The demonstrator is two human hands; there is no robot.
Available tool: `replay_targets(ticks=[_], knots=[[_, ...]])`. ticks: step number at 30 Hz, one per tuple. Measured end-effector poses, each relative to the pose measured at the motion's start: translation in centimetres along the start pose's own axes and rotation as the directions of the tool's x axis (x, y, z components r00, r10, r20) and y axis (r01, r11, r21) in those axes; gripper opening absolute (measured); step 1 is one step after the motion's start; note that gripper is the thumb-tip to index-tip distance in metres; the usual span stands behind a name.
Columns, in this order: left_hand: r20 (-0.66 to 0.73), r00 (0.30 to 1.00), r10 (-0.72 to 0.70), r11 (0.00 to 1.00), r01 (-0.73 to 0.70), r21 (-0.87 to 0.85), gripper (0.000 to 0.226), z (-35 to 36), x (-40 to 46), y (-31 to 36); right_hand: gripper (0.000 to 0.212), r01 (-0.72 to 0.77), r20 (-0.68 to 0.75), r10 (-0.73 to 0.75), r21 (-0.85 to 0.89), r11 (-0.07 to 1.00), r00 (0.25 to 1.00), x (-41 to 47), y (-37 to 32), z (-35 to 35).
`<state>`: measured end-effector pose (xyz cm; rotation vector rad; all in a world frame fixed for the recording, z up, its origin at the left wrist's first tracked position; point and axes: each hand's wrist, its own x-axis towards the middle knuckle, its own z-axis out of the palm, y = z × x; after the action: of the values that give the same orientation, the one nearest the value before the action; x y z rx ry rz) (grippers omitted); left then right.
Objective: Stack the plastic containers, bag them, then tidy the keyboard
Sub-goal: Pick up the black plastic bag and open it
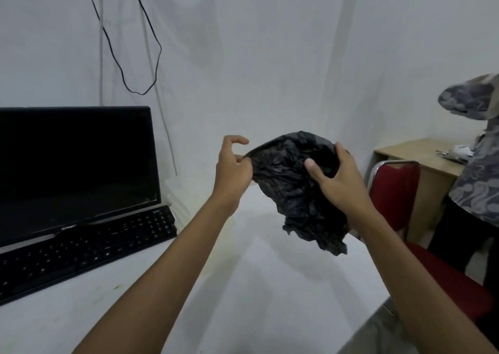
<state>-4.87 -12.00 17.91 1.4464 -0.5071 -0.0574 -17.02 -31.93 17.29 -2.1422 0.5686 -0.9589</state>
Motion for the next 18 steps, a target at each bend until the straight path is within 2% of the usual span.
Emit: replay_targets(ticks=[2, 3, 8, 11, 14, 16, 18], knots=[[0.005, 1.000, -0.023, 0.992, 0.023, -0.122, 0.047, 0.2, 0.9, 0.2, 0.106, 0.030, 0.011, -0.028, -0.245, 0.969, 1.000, -0.4, 1.5, 0.4], [0.013, 0.999, -0.031, 0.990, 0.032, -0.140, 0.047, 0.2, 1.3, 0.4, 0.100, 0.033, 0.009, -0.032, -0.306, 0.951, 0.999, -0.6, 1.9, 0.6], [0.048, 0.997, -0.058, 0.997, 0.060, -0.050, 0.054, 0.5, 2.8, -0.6, 0.051, 0.088, -0.139, -0.152, -0.381, 0.920, 0.979, -1.3, 3.0, 1.4], [0.052, 0.997, -0.055, 0.998, 0.055, 0.012, 0.044, 0.6, 3.2, -0.6, 0.065, 0.053, -0.135, -0.100, -0.314, 0.948, 0.986, -0.6, 3.1, 0.9], [0.038, 0.998, 0.051, 0.981, -0.058, 0.186, 0.031, 1.1, 2.8, -0.1, 0.072, -0.032, -0.127, -0.007, -0.297, 0.954, 0.992, -0.2, 2.6, 0.3], [0.087, 0.981, 0.176, 0.935, -0.194, 0.296, 0.025, 1.6, 2.1, 0.1, 0.070, -0.139, -0.162, 0.115, -0.145, 0.980, 0.980, 0.4, 2.9, 0.1], [0.282, 0.941, 0.187, 0.873, -0.290, 0.391, 0.040, 2.2, 1.0, 0.0, 0.067, -0.259, -0.149, 0.276, 0.121, 0.958, 0.950, 1.0, 2.7, 0.1]])
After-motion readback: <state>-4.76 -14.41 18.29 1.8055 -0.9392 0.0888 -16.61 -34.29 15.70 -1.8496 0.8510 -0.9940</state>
